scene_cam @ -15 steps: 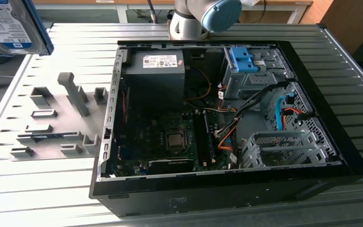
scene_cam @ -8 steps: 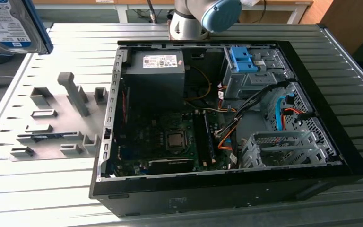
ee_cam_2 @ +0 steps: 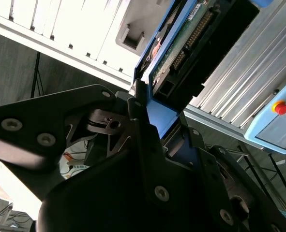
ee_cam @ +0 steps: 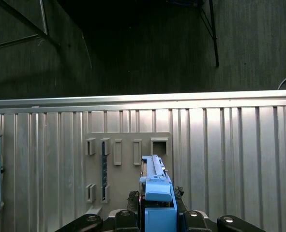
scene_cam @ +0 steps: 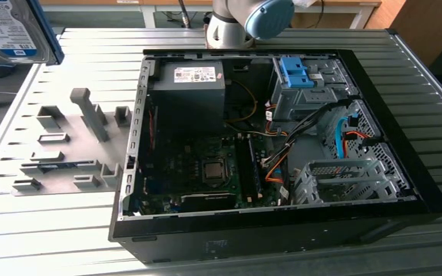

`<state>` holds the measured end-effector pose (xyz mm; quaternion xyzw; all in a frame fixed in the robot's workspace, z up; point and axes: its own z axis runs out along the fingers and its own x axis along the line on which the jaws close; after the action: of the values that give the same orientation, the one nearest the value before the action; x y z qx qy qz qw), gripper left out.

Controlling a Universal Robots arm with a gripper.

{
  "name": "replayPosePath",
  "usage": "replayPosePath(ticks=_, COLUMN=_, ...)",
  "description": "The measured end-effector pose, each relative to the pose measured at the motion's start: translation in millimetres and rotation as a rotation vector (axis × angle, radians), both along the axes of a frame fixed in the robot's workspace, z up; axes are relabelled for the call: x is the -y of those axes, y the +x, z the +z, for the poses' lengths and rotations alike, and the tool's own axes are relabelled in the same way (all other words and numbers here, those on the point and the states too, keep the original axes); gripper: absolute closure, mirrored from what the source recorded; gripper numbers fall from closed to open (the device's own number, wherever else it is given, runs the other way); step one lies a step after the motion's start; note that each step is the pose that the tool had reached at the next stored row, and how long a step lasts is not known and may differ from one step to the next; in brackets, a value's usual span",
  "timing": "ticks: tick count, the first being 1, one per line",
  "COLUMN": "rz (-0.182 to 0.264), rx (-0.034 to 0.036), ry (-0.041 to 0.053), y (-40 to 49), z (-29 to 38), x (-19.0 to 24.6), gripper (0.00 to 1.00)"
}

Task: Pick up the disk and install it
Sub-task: 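Pick up the disk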

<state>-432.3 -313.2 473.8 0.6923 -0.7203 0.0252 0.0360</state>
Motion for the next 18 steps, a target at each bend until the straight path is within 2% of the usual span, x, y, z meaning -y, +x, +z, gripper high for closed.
replayPosePath(ticks=10, rz=0.0, rx=0.0001, ry=0.0001, y=0.0, z=2.7, x=-0.2, gripper=0.64)
replayPosePath(ticks=11, rz=0.0, rx=0.0, ry=0.0099, y=0.0, z=2.8, x=-0.2, gripper=0.64)
replayPosePath(ticks=13, rz=0.0, rx=0.0004, ry=0.0441, y=0.0, z=2.7, x=-0.2, gripper=0.64)
replayPosePath(ticks=16, rz=0.0, rx=0.0004, ry=0.0458, y=0.0, z=2.7, x=-0.2, gripper=0.64)
replayPosePath(ticks=18, rz=0.0, rx=0.0004, ry=0.055, y=0.0, z=2.8, x=-0.2, gripper=0.64)
